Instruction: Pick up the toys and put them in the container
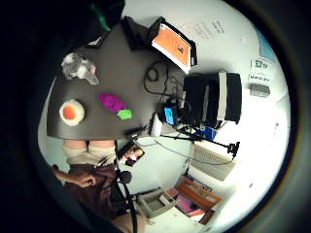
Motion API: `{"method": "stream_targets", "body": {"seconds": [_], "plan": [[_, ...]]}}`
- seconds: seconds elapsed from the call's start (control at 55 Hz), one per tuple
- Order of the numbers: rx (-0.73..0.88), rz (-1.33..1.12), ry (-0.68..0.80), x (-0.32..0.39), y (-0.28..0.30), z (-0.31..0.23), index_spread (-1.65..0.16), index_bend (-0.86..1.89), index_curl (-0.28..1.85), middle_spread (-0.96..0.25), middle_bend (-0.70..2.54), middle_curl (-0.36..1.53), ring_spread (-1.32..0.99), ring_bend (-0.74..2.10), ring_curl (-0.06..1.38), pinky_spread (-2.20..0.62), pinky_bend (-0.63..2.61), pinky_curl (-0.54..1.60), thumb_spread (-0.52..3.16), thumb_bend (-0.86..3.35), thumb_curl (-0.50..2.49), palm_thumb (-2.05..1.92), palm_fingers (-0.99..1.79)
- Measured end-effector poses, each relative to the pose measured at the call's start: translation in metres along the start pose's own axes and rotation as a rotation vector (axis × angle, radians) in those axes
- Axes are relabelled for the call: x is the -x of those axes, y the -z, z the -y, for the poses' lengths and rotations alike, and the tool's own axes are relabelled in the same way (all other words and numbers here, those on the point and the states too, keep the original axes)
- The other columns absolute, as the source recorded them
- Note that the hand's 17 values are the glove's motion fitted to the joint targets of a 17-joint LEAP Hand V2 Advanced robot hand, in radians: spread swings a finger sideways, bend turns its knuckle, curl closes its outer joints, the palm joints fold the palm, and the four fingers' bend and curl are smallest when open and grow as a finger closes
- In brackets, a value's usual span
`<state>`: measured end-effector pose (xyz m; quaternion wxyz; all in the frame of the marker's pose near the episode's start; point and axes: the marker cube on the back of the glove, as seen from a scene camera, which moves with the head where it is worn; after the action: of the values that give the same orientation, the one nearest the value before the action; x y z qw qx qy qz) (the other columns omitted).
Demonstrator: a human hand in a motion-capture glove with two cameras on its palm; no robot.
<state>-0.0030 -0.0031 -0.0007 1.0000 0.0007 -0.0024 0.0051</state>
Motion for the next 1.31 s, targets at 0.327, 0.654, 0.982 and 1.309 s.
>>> {"method": "stream_targets", "body": {"seconds": [0.327, 0.654, 0.982, 1.309], "plan": [[0.045, 0.013, -0.001, -0.009, -0.017, 0.016, -0.18, 0.08, 0.06, -0.02, 0.21, 0.17, -0.1, 0.57, 0.19, -0.03, 0.84, 0.28, 1.29, -0.03, 0.07, -0.05, -0.1], [0.1, 0.023, -0.018, -0.033, -0.101, 0.037, -0.2, 0.06, 0.1, -0.01, 0.17, 0.26, -0.06, 0.56, 0.22, -0.01, 0.9, 0.32, 1.39, -0.04, 0.12, -0.06, -0.17], [0.259, 0.098, -0.124, -0.051, -0.266, 0.047, -0.23, 0.05, 0.1, -0.01, 0.13, 0.26, 0.02, 0.47, 0.23, 0.04, 0.95, 0.35, 1.25, -0.05, 0.16, -0.07, -0.32], [-0.176, 0.075, -0.16, -0.047, -0.304, 0.048, -0.27, 0.35, 0.21, -0.1, 0.27, 0.29, -0.06, 0.61, 0.25, -0.01, 0.86, 0.3, 1.16, 0.01, 0.24, 0.06, 0.44]]}}
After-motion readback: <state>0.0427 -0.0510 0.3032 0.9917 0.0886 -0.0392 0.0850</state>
